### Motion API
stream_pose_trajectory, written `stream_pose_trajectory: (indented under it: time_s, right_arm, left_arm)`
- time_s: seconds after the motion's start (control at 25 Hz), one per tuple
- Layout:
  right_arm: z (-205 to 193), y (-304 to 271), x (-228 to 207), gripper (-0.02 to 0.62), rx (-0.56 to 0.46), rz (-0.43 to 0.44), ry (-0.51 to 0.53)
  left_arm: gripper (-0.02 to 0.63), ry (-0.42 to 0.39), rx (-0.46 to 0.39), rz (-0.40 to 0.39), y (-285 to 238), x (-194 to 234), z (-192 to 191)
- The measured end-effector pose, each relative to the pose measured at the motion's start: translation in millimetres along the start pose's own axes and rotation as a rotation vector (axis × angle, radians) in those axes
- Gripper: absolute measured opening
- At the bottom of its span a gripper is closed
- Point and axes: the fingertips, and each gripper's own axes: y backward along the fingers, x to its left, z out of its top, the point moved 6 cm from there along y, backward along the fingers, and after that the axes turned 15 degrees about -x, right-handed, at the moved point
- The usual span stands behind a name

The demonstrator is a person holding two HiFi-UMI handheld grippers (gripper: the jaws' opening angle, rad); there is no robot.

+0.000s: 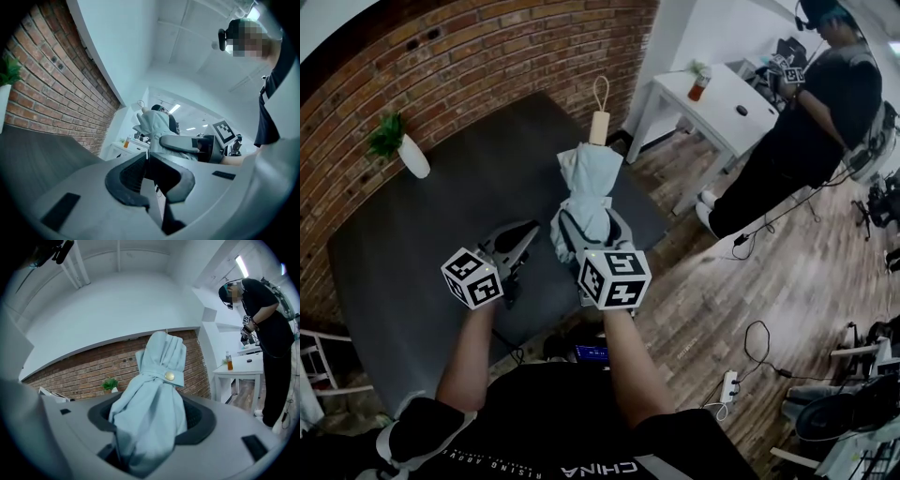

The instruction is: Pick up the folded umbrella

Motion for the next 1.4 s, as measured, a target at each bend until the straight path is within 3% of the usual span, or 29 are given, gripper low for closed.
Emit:
stream_pose_trajectory:
  time_s: [0.32, 0.4, 0.6, 0.76, 0.84, 1.04, 1.4]
  right_arm:
    - [7, 32, -1, 0.318, -0.002, -0.001, -0.042]
    - [11, 38, -4, 0.318, -0.01, 0.008, -0.053]
    - [23, 62, -11, 0.318, -0.033, 0.05, -0.072]
    - [33, 95, -27, 0.318, -0.043, 0.066, -0.09]
    - [37, 113, -36, 0.318, -0.043, 0.073, -0.099]
    - [42, 155, -52, 0.318, -0.047, 0.09, -0.126]
    - [42, 226, -52, 0.318, -0.059, 0.139, -0.151]
  left_arm:
    - [0.052, 0.028, 0.012, -0.023, 0, -27, -7]
    - [0.108, 0.033, 0.022, -0.027, -1, -35, -12]
    - [0.109, 0.031, 0.003, -0.006, -3, -59, -18]
    - [0.11, 0.036, -0.009, -0.025, -11, -97, -29]
    - [0.156, 0.041, 0.002, -0.032, -15, -118, -37]
    - [0.156, 0.053, 0.025, -0.038, -18, -169, -56]
    - [0.156, 0.002, 0.044, -0.044, -3, -242, -81]
